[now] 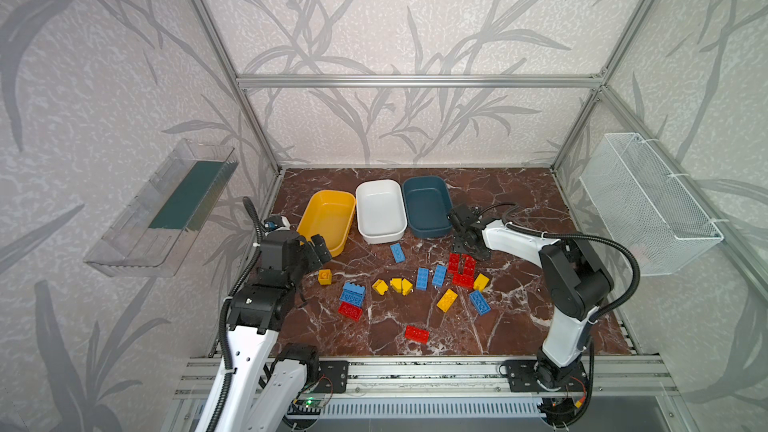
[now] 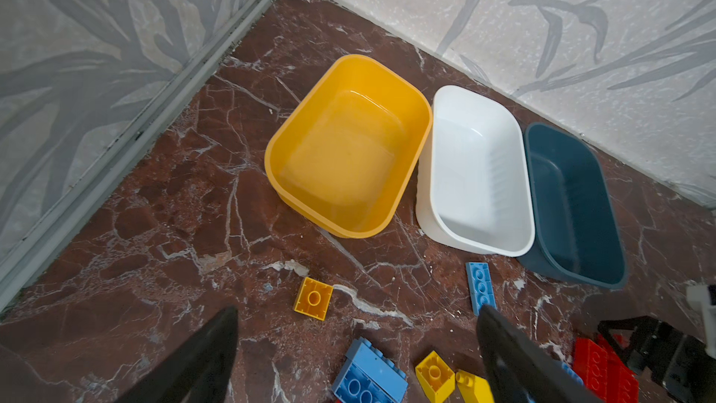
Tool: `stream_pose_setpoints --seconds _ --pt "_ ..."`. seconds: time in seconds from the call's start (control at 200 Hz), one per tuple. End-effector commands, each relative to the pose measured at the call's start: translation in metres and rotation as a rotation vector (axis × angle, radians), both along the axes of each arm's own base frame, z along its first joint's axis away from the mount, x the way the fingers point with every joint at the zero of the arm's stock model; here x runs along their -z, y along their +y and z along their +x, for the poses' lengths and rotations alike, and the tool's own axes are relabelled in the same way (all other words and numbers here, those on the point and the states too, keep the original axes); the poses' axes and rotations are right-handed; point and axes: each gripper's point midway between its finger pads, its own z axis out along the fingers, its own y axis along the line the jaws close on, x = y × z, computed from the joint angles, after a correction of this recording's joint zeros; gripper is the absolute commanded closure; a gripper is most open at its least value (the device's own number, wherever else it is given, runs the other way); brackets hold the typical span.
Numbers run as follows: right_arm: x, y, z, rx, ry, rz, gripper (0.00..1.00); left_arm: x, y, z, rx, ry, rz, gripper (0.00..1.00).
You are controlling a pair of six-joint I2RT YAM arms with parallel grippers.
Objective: Sort the legos into containers by color
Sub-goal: 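Carry the red brick to the teal tub and release it with the right gripper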
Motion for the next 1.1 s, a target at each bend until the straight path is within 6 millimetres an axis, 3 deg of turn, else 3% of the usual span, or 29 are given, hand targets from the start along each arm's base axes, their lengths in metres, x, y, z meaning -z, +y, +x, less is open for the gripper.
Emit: stream_pose_setpoints --seconds 0.0,0.115,0.29,0.505,0.655,0.9,1.095 --pt "0.006 0.003 -0.006 0.019 0.051 0.014 0.31 0.003 -0.014 0.0 0.071 0.022 -0.029 0.07" --pt "0.014 0.005 -0.006 0.016 0.087 0.021 0.39 0.002 -0.016 0.0 0.085 0.024 -0.034 0.07" --pt "0.016 0.008 -0.005 0.013 0.102 0.026 0.64 0.001 -0.016 -0.003 0.086 0.014 -0.036 0.08" --pt "0.009 0.011 -0.005 -0.01 0.11 0.025 0.7 -0.001 -0.018 -0.005 0.092 0.002 -0.044 0.08" --pt "-0.019 0.02 0.0 -0.119 0.088 0.014 0.71 0.001 -0.02 -0.004 0.104 0.006 -0.054 0.08" --pt "-0.088 0.045 0.01 -0.347 0.051 0.048 0.71 0.008 -0.029 0.0 0.145 0.043 -0.078 0.01" --pt "-0.134 0.082 0.044 -0.452 -0.066 0.13 0.71 0.016 -0.033 0.002 0.163 0.076 -0.093 0.01"
